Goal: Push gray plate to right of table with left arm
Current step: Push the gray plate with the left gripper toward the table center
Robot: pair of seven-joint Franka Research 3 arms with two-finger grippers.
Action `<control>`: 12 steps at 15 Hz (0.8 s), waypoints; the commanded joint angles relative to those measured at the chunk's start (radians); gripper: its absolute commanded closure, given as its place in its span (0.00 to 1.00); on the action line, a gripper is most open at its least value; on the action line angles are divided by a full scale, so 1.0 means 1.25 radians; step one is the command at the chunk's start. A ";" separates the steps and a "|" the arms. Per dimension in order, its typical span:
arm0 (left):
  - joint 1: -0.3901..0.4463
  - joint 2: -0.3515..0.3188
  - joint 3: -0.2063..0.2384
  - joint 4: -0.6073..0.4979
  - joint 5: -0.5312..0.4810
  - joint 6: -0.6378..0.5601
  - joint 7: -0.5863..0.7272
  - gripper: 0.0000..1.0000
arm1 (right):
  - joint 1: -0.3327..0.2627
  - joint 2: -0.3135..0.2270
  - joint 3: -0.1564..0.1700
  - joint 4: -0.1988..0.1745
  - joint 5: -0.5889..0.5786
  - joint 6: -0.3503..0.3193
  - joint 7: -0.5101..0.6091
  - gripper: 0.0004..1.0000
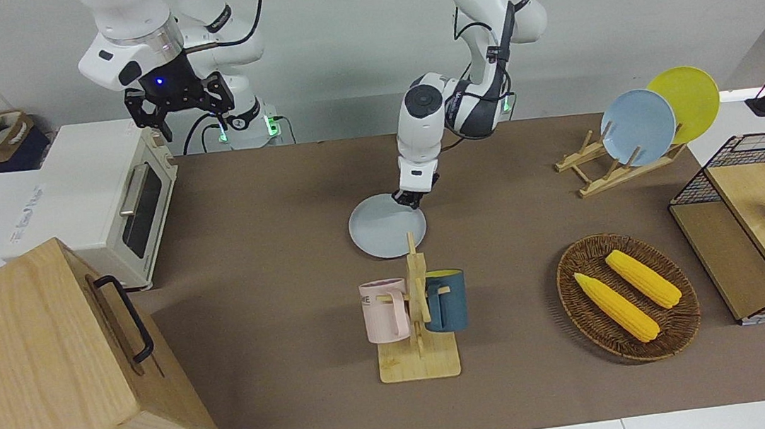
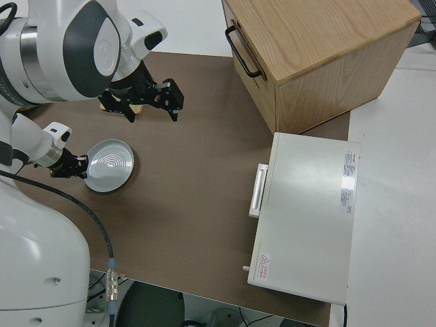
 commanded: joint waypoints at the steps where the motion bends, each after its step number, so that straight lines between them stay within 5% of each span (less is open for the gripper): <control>1: -0.070 0.103 -0.001 0.080 -0.004 0.021 -0.102 1.00 | -0.015 -0.002 0.011 0.007 0.005 -0.011 0.010 0.02; 6: -0.105 0.123 0.000 0.120 0.000 0.015 -0.146 1.00 | -0.015 -0.002 0.011 0.007 0.003 -0.011 0.010 0.02; 7: -0.101 0.122 0.000 0.120 0.011 0.010 -0.140 0.65 | -0.015 -0.002 0.011 0.007 0.005 -0.011 0.010 0.02; 8: -0.094 0.118 0.001 0.121 0.017 0.007 -0.136 0.01 | -0.015 -0.002 0.011 0.007 0.003 -0.011 0.010 0.02; 12: -0.089 0.100 0.016 0.193 0.017 -0.136 -0.069 0.00 | -0.015 -0.002 0.011 0.007 0.005 -0.011 0.010 0.02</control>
